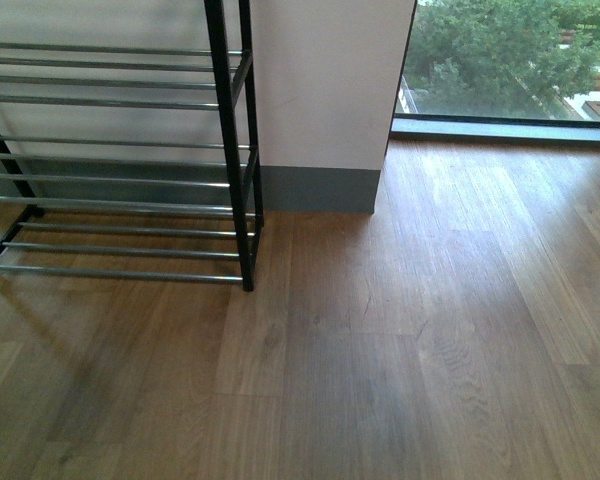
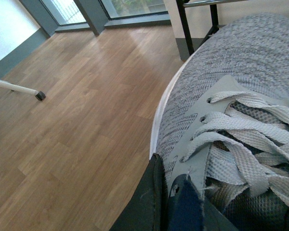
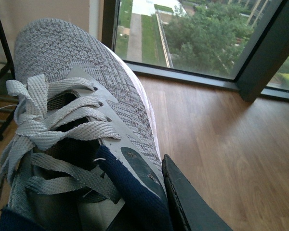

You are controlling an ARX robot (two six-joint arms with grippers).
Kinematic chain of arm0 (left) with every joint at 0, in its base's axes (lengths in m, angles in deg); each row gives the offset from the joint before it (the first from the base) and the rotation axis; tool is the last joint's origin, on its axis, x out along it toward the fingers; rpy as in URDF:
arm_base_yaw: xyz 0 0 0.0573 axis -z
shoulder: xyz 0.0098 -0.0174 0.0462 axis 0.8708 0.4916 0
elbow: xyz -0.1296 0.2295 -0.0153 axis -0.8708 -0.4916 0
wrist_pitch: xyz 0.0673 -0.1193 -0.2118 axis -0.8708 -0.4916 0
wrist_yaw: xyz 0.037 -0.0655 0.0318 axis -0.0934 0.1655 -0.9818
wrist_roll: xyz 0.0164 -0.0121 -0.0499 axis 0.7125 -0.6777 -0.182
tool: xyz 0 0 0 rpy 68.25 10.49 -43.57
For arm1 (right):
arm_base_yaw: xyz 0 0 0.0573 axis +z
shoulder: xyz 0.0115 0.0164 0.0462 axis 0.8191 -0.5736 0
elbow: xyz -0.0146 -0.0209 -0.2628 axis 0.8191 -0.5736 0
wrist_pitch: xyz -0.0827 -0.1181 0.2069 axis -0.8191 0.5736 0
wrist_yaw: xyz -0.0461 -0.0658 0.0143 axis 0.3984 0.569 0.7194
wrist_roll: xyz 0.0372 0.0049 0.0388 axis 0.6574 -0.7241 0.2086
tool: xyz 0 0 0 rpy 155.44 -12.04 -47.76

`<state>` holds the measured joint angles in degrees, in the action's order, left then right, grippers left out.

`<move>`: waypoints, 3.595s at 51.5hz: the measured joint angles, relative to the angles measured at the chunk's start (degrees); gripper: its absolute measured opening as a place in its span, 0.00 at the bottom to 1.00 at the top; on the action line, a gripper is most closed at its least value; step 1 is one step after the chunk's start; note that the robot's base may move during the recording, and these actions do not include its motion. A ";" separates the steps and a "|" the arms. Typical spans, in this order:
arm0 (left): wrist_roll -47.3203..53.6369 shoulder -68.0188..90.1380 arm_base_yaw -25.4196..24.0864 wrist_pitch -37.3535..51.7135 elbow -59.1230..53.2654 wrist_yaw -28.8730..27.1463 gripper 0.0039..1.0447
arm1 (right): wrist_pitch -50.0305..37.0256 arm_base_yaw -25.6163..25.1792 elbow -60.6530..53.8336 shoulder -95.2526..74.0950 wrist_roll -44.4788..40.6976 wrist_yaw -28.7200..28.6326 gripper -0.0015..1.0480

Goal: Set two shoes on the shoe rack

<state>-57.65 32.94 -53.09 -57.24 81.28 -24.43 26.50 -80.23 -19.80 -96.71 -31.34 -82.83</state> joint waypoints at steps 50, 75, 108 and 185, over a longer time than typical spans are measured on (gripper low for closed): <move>0.00 0.00 0.02 0.00 -0.02 0.44 0.01 | 0.00 -0.04 -0.02 0.07 0.00 1.27 0.01; 0.00 -0.02 -0.04 0.00 -0.04 0.13 0.01 | 0.00 0.00 -0.02 0.09 0.02 0.63 0.01; 0.00 -0.02 -0.07 0.00 -0.04 0.37 0.01 | 0.00 0.00 -0.02 0.17 0.02 0.76 0.01; 0.04 -0.04 -0.07 0.00 -0.09 0.20 0.01 | 0.02 0.00 -0.09 0.15 0.04 0.66 0.01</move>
<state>-57.61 32.90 -53.15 -57.24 81.19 -24.23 26.52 -80.23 -19.89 -96.55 -31.30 -82.17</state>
